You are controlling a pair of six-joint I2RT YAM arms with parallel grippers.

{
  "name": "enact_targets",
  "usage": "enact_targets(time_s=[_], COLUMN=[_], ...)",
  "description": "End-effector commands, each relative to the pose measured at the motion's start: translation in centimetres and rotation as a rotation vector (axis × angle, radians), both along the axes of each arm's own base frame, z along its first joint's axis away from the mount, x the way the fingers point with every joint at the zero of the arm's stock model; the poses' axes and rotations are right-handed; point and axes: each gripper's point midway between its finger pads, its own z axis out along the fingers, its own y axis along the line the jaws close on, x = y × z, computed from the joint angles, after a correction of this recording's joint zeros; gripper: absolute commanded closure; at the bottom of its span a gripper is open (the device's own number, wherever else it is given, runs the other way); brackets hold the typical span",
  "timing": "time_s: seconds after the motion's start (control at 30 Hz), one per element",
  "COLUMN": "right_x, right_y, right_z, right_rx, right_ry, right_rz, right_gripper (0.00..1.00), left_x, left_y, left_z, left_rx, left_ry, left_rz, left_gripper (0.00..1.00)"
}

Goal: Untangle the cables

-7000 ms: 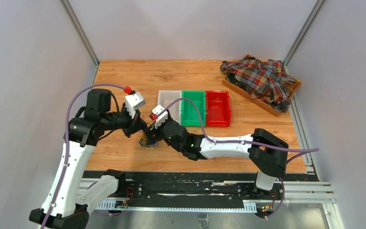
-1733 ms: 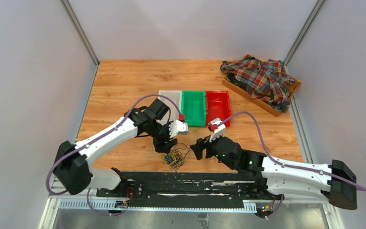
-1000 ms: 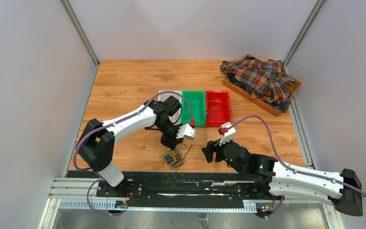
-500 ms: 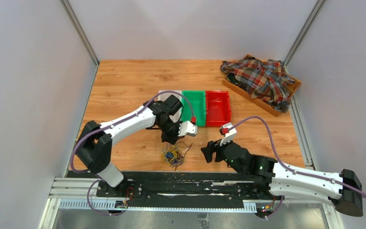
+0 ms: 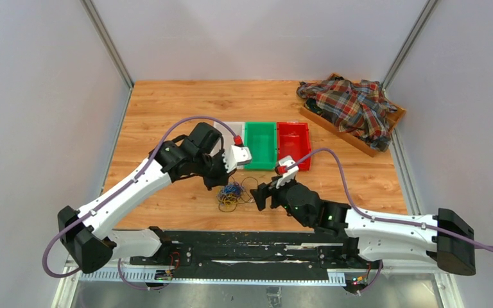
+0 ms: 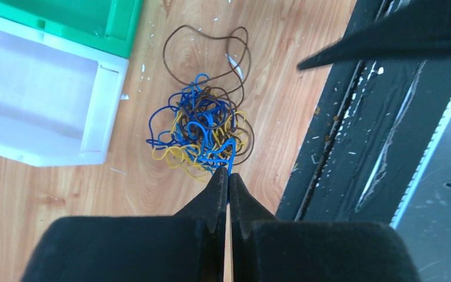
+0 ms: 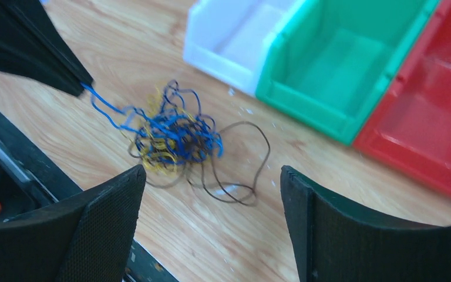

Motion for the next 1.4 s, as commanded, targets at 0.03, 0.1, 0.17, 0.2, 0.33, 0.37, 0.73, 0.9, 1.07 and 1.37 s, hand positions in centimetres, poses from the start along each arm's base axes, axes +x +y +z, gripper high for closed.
enact_targets(time_s=[0.03,0.1,0.17,0.2,0.33,0.37,0.73,0.9,1.07,1.37], right_x=[0.0,-0.2,-0.4,-0.4,-0.1,0.1,1.3,2.7,4.1,3.7], right_y=[4.6,5.9,6.9,7.3,8.1,8.0,9.9,10.5,11.6,13.1], right_z=[6.3,6.6,6.7,6.8,6.7,6.8,7.4,7.0,6.6,1.1], right_rx=[0.139,0.140,0.136,0.136,0.139,0.144,0.187,0.154,0.133,0.079], right_ry=[-0.126,-0.137,-0.144,-0.146,-0.150,-0.153,-0.188,-0.220,-0.254,-0.169], right_rz=[0.074,0.096,0.115,0.119,0.110,0.095,0.058,0.017,0.020,0.089], right_gripper=[0.15,0.15,0.15,0.15,0.14,0.14,0.14,0.14,0.15,0.18], left_x=[-1.1,-1.6,-1.8,-1.9,-2.3,-2.5,-3.5,-5.1,-6.4,-5.3], left_y=[0.0,0.0,0.0,0.0,0.2,0.2,-0.1,-0.3,-0.4,-0.5], left_z=[3.4,4.1,4.6,4.8,5.7,5.9,9.1,11.0,14.0,20.2], left_rx=[-0.079,-0.095,-0.108,-0.111,-0.125,-0.127,-0.179,-0.228,-0.290,-0.366], left_ry=[0.035,0.039,0.037,0.036,0.024,0.025,0.003,0.021,0.015,-0.140], left_rz=[0.098,0.093,0.087,0.082,0.062,0.054,-0.019,-0.086,-0.141,-0.131], left_gripper=[0.99,0.99,0.99,0.99,1.00,0.99,1.00,1.00,1.00,1.00])
